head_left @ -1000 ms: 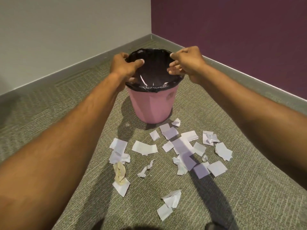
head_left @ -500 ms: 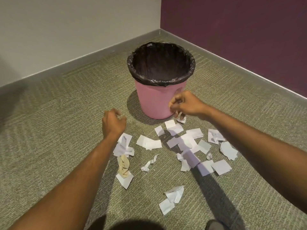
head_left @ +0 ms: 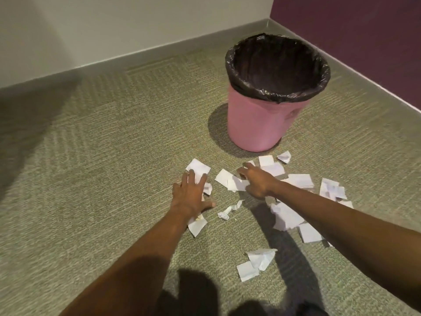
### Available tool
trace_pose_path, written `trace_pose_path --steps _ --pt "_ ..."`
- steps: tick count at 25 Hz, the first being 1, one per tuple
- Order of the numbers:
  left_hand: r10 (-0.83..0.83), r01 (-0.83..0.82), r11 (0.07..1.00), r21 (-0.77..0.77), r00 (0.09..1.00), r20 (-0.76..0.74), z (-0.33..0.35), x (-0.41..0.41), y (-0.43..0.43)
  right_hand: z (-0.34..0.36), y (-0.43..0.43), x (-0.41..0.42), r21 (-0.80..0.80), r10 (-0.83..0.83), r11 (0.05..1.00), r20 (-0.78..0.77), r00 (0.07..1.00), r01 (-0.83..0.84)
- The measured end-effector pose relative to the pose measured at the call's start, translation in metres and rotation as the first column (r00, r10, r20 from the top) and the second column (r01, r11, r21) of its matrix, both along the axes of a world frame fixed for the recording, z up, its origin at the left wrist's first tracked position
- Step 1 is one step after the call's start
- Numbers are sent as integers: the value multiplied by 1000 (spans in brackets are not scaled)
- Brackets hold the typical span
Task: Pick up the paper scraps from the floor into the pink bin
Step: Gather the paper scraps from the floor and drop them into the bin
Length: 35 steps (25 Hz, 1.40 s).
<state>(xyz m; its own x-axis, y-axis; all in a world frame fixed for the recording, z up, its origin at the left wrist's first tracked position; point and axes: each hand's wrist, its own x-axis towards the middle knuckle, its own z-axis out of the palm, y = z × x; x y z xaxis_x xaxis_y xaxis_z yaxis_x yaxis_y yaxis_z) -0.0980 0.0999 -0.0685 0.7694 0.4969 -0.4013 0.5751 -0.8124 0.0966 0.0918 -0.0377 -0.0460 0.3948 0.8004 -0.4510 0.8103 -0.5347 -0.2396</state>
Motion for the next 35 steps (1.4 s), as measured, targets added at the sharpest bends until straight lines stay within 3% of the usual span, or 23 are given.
trace_pose_path --steps 3,6,9,13,19,24,27,31,35 --pt "0 0 1000 21 1000 18 -2 12 9 -6 12 -5 -23 36 999 7 999 -35" --pt "-22 22 1000 3 998 -63 -5 28 24 -14 22 -9 -5 95 995 1 995 -95" --pt "-118 122 992 18 984 -136 -2 39 39 -23 29 -19 -19 188 982 121 975 -187" --pt "-197 195 980 -28 960 -200 -7 40 52 -27 32 -25 99 198 970 201 959 -221" --pt "-109 110 991 -74 994 18 -9 41 51 -28 33 -24 138 58 989 -10 998 -56" --pt "-4 25 969 -246 996 85 -12 48 57 -17 43 -19 32 292 954 112 950 -297" --pt "-64 79 967 -244 995 70 -10 55 57 -16 49 -18 -10 370 927 183 911 -375" --pt "-104 119 978 -169 990 96 -9 58 56 -18 48 -17 30 351 931 189 917 -363" --pt "-55 77 981 -179 990 127 -14 59 58 -29 31 -12 109 239 964 62 969 -245"
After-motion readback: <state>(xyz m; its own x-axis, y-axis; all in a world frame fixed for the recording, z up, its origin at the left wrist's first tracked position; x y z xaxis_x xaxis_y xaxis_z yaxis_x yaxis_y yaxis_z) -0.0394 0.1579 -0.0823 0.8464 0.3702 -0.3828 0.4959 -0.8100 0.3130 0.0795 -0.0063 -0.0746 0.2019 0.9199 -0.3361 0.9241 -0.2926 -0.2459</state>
